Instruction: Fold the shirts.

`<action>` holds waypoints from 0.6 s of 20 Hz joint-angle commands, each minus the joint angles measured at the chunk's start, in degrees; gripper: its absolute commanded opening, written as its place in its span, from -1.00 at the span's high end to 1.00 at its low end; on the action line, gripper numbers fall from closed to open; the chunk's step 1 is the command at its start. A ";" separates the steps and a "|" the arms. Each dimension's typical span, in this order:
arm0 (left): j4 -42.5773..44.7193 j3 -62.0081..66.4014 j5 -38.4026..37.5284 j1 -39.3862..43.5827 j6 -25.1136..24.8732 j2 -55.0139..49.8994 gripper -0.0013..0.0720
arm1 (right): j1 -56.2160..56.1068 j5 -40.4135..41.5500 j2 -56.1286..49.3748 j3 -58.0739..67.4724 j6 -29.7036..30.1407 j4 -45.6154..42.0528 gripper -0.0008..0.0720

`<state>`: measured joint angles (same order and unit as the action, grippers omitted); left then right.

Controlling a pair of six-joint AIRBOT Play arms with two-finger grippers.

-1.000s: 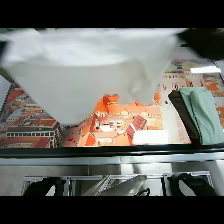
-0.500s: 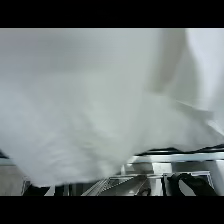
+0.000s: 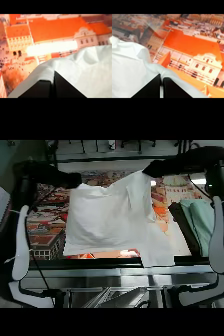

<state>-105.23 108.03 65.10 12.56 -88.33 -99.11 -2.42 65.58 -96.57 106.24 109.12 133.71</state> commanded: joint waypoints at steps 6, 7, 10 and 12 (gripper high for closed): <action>-0.17 9.14 -2.25 -0.90 1.95 -21.53 0.93 | 0.17 -10.45 -15.54 -0.35 -1.05 3.93 0.69; -2.40 7.98 -2.40 -1.68 1.95 -20.28 0.47 | 0.81 -9.73 -15.04 -0.04 -0.92 3.82 0.11; -10.16 7.69 0.33 -5.44 2.36 -15.82 -0.94 | 5.31 -3.34 -12.15 1.29 -0.94 3.85 -0.11; -12.98 7.69 4.35 -9.35 2.21 -10.84 -0.94 | 10.54 3.28 -8.96 1.29 -0.87 3.39 -0.11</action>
<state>-112.49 115.85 65.32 7.25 -86.32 -114.43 3.01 61.58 -108.36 107.11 108.03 137.38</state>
